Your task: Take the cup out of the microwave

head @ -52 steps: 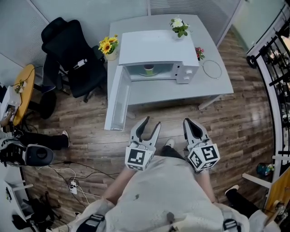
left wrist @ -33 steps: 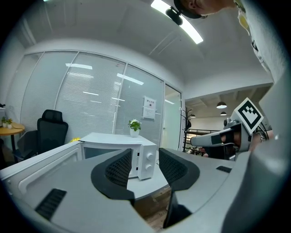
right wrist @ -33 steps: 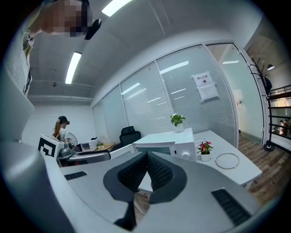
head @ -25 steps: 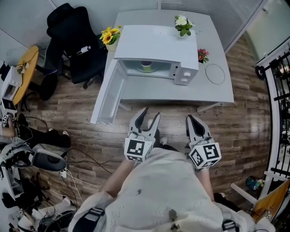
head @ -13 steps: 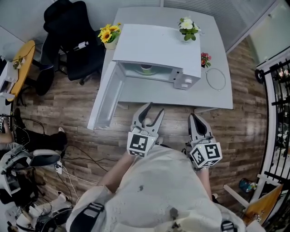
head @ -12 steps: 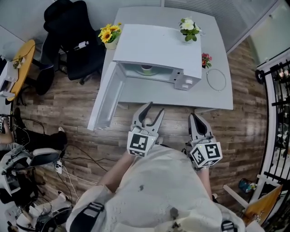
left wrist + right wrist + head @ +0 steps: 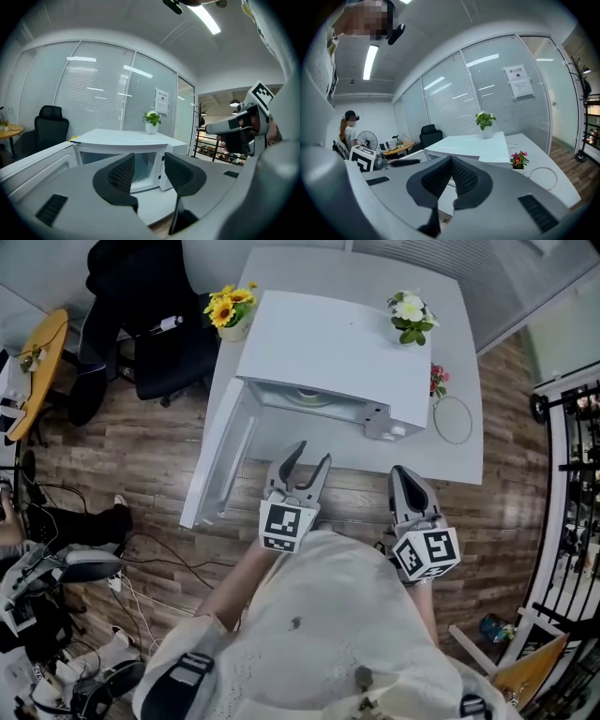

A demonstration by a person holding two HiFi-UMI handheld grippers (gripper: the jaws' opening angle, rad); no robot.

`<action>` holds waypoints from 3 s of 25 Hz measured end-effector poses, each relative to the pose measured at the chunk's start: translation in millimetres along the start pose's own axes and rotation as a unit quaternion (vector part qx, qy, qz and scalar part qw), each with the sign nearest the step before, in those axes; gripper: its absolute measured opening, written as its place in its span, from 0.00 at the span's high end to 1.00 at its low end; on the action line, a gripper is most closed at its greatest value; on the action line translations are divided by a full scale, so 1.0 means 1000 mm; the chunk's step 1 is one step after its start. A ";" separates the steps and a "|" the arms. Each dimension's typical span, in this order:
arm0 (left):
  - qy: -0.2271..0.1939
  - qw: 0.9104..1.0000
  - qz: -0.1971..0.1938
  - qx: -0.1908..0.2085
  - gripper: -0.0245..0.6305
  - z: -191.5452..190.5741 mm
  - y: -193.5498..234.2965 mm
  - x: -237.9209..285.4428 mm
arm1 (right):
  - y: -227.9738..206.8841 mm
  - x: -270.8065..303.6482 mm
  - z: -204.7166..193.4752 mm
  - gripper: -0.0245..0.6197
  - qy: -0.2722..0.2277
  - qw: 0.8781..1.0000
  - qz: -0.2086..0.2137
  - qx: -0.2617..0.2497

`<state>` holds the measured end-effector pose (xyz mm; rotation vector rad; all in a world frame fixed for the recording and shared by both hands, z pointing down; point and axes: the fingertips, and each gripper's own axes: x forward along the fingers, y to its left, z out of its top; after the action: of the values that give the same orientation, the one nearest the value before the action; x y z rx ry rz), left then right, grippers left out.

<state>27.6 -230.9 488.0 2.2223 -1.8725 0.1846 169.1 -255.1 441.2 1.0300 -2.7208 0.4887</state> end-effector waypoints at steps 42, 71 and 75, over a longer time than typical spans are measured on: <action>0.103 0.993 0.048 -0.032 0.50 -0.134 0.128 0.145 | 0.005 0.122 -0.002 0.95 0.040 0.999 0.016 -0.024; 0.157 0.985 0.063 -0.018 0.49 -0.150 0.158 0.212 | -0.039 0.171 0.008 0.95 0.065 0.998 0.010 -0.015; 0.157 0.985 0.072 -0.020 0.56 -0.147 0.158 0.214 | -0.043 0.172 0.011 0.95 0.064 0.998 0.010 -0.013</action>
<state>-82.8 -422.2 696.7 1.9000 -1.8412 0.4886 69.5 -393.6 490.7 0.9317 -2.6200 0.5045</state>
